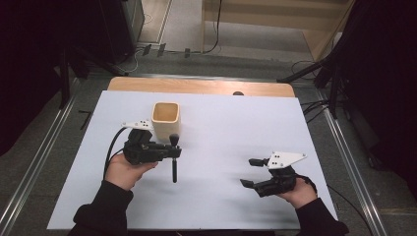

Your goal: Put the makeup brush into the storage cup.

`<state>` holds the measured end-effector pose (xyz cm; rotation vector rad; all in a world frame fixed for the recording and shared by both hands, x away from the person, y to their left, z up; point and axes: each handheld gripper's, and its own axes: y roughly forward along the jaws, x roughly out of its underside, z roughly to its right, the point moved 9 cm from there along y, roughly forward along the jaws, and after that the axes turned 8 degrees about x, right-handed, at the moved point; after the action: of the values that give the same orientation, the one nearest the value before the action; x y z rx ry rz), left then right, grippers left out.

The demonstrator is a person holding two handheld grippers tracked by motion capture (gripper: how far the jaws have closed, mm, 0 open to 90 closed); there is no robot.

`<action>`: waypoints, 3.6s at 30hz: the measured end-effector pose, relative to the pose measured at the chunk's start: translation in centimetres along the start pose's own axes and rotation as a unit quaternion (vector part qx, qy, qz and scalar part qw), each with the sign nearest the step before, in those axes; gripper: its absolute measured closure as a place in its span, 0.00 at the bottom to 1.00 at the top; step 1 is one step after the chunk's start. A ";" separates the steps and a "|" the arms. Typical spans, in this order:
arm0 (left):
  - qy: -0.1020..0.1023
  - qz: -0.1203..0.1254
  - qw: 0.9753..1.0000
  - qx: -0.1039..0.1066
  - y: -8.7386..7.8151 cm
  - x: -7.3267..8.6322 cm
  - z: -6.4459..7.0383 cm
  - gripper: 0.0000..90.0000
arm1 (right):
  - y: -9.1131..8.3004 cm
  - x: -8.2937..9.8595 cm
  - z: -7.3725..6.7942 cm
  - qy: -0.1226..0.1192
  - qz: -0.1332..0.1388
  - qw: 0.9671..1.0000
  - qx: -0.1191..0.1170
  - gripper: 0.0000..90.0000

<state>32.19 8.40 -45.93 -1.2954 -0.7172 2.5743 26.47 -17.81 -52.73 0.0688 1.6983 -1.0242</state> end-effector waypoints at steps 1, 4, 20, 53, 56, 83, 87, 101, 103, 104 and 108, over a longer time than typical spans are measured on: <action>-0.001 0.001 1.000 0.002 0.0 0.0 0.1 0.87 | -0.1 0.1 0.1 0.000 0.000 1.000 0.001 0.28; 0.001 -0.001 1.000 0.001 -0.1 -0.2 0.0 0.87 | -0.1 0.5 0.3 0.005 -0.003 1.000 0.006 0.28; 0.005 -0.002 1.000 -0.003 -0.7 -1.4 0.2 0.87 | -0.3 1.4 0.5 0.009 -0.010 1.000 0.006 0.28; 0.013 0.007 1.000 -0.027 -2.9 -5.7 -0.3 0.87 | -0.4 1.3 0.7 0.018 -0.007 1.000 0.007 0.28; 0.016 0.007 0.999 -0.030 -3.1 -6.0 -0.3 0.87 | -0.4 1.3 0.7 0.018 -0.007 1.000 0.007 0.28; 0.012 0.028 0.997 -0.072 -4.7 -10.2 -2.6 0.87 | -0.5 1.2 0.7 0.021 -0.008 1.000 0.005 0.28; 0.012 0.030 0.997 -0.072 -4.5 -10.5 -2.6 0.87 | -0.5 1.2 0.7 0.020 -0.006 1.000 0.006 0.28; 0.010 0.050 0.995 -0.091 -4.8 -12.6 -3.9 0.87 | -0.3 1.4 0.4 0.016 -0.014 1.000 0.003 0.28; 0.010 0.051 0.994 -0.095 -4.8 -12.8 -4.1 0.87 | -0.3 1.4 0.5 0.016 -0.013 1.000 0.003 0.28; 0.010 0.053 0.994 -0.098 -4.8 -12.9 -4.2 0.87 | -0.3 1.4 0.5 0.016 -0.013 1.000 0.003 0.28; 0.013 0.057 0.992 -0.111 -4.9 -13.0 -4.8 0.87 | -0.4 1.3 0.4 0.018 -0.011 1.000 0.004 0.28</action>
<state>43.59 9.69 -36.74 -1.4723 -0.9755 2.6209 26.09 -18.89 -53.57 0.0741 1.7308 -1.0505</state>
